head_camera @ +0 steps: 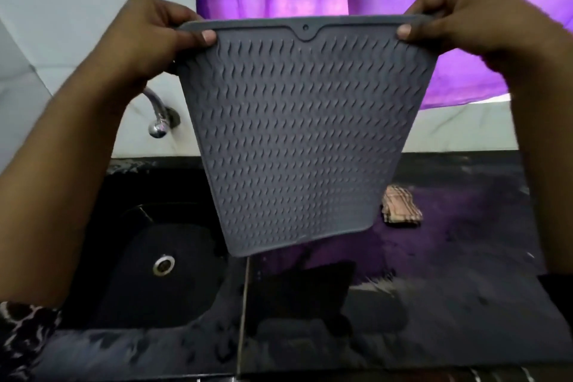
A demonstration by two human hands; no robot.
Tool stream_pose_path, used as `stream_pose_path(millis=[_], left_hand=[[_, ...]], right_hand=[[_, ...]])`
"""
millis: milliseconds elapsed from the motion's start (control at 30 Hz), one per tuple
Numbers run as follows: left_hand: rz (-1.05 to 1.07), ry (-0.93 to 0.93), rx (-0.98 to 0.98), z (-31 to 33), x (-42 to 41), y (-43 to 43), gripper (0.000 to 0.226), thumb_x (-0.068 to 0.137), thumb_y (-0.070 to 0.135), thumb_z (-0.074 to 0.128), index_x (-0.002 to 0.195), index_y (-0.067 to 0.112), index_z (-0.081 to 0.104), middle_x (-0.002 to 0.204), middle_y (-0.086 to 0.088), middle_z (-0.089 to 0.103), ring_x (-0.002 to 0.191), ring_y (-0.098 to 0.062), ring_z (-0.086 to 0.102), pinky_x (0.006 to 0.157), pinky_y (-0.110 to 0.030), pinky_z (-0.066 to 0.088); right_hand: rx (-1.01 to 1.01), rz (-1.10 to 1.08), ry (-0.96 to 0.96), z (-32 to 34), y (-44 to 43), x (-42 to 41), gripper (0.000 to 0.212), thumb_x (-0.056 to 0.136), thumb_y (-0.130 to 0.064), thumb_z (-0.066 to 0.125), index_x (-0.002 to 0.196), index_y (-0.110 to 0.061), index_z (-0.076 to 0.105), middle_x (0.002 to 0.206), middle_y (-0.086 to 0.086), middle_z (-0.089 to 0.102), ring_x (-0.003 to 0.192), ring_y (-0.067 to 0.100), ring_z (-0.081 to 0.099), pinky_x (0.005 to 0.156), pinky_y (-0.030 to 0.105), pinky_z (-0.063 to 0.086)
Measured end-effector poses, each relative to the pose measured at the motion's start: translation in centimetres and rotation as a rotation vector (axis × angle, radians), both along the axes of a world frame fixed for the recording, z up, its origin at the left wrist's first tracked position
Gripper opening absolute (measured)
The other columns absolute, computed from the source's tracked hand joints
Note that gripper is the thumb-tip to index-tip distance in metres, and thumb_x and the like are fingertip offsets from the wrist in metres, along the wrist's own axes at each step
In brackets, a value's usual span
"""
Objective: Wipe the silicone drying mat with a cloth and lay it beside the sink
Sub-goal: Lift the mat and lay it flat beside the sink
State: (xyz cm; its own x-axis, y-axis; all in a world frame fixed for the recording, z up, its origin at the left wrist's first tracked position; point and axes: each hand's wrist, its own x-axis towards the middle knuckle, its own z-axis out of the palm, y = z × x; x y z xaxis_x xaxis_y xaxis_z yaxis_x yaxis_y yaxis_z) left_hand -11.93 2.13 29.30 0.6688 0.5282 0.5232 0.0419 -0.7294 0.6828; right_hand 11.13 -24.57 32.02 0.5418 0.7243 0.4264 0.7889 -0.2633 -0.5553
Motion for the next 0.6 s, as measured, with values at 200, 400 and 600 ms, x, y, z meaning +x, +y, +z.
stream_pose_path(millis=[200, 400, 600], left_hand=[[-0.036, 0.113, -0.175, -2.8, 2.3, -0.9, 0.009, 0.084, 0.018, 0.066, 0.092, 0.016, 0.069, 0.071, 0.001, 0.066, 0.05, 0.0, 0.061, 0.045, -0.015, 0.049], [-0.004, 0.519, -0.304, -12.6, 8.7, 2.8, 0.006, 0.085, 0.017, 0.066, 0.085, 0.012, 0.068, 0.073, -0.008, 0.061, 0.063, -0.015, 0.054, 0.049, -0.021, 0.048], [0.086, 0.768, -0.162, -22.4, 15.8, 7.1, 0.024, 0.083, 0.026, 0.068, 0.102, 0.011, 0.072, 0.102, -0.015, 0.069, 0.092, -0.028, 0.062, 0.077, -0.03, 0.047]], right_hand=[[-0.092, 0.025, 0.126, -2.3, -0.7, 3.2, 0.007, 0.081, -0.02, 0.069, 0.086, -0.015, 0.067, 0.077, 0.009, 0.063, 0.067, 0.016, 0.057, 0.068, 0.028, 0.049], [-0.367, -0.008, 0.306, -13.1, 3.8, 9.3, 0.007, 0.081, -0.015, 0.069, 0.086, -0.012, 0.066, 0.072, 0.004, 0.06, 0.07, 0.016, 0.054, 0.061, 0.026, 0.046], [-0.518, -0.128, 0.24, -24.4, 10.9, 14.2, 0.02, 0.081, -0.022, 0.069, 0.098, -0.009, 0.069, 0.095, 0.009, 0.065, 0.084, 0.019, 0.053, 0.074, 0.027, 0.036]])
